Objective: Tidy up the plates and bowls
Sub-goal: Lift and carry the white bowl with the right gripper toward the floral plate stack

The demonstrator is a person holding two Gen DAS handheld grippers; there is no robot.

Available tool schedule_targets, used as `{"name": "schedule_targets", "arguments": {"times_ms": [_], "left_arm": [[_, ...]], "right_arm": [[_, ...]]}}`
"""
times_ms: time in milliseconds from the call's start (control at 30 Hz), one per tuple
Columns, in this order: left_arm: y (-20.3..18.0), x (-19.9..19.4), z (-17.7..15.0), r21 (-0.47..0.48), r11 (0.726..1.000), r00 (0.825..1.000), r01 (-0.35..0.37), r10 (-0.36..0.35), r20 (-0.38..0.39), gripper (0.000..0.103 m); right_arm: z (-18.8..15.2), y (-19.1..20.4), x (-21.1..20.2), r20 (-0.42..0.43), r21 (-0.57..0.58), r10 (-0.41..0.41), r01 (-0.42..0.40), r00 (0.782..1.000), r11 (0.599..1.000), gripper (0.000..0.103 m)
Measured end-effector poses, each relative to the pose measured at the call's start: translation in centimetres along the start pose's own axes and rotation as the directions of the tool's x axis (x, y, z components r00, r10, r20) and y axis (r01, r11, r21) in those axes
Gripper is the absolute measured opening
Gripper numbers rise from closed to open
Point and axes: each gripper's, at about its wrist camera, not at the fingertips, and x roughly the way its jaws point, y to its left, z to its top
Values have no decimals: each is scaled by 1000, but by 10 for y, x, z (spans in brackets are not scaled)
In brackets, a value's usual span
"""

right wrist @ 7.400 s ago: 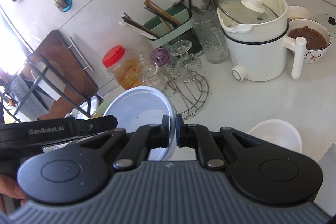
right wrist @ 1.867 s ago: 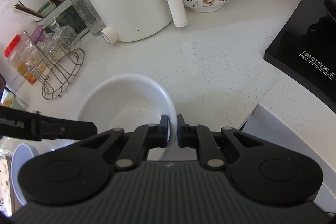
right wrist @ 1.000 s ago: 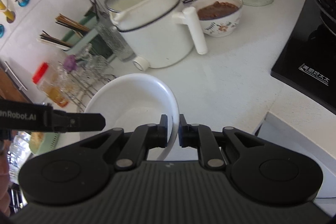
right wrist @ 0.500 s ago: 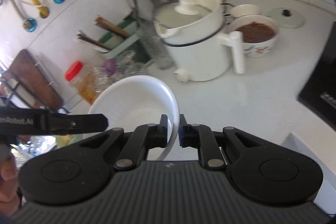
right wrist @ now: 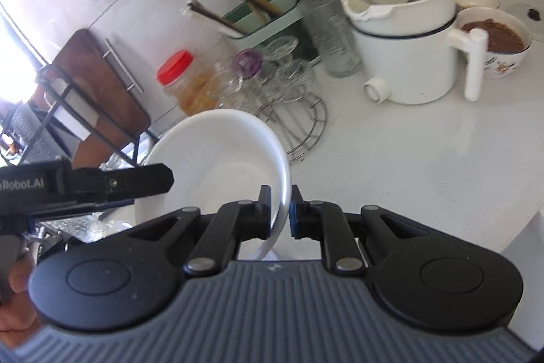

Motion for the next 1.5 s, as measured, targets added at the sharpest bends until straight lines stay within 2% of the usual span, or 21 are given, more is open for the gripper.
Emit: {"name": "schedule_targets", "arguments": {"times_ms": [133, 300, 433, 567, 900, 1100, 1167, 1200, 1233, 1400, 1500], "left_arm": [[26, -3, -10, -47, 999, 1000, -15, 14, -13, 41], [56, 2, -27, -128, 991, 999, -40, 35, -39, 41], [80, 10, -41, -196, 980, 998, -34, 24, -52, 41], [93, 15, -53, -244, 969, 999, -33, 22, -46, 41], [102, 34, -68, -277, 956, 992, -100, 75, -102, 41], [100, 40, -66, -242, 962, 987, -128, 100, -124, 41], [100, 37, -66, -237, 961, 987, -142, 119, -106, 43], [101, 37, -66, -238, 960, 987, -144, 122, -103, 47], [103, 37, -67, -243, 960, 988, -139, 116, -106, 48], [110, 35, -74, -255, 956, 986, -147, 123, -109, 48], [117, 31, -78, -280, 946, 985, -164, 141, -101, 48]], "right_arm": [[-15, 9, 18, -69, 1, 19, -19, 997, 1000, 14], [-33, 24, 35, -145, -46, -18, 11, 989, 999, 15], [-40, 30, 46, -213, -70, -41, 27, 976, 997, 15], [-48, 34, 58, -267, -149, -75, 35, 961, 988, 15], [-53, 45, 69, -285, -219, -155, 93, 946, 971, 15], [-50, 39, 70, -301, -208, -147, 85, 942, 974, 15], [-50, 37, 69, -306, -210, -159, 97, 939, 973, 25], [-49, 36, 67, -301, -206, -160, 99, 940, 973, 38], [-48, 35, 65, -292, -207, -154, 95, 944, 974, 45], [-43, 28, 67, -263, -203, -161, 108, 951, 973, 44], [-46, 19, 80, -297, -166, -158, 112, 942, 980, 44]]}}
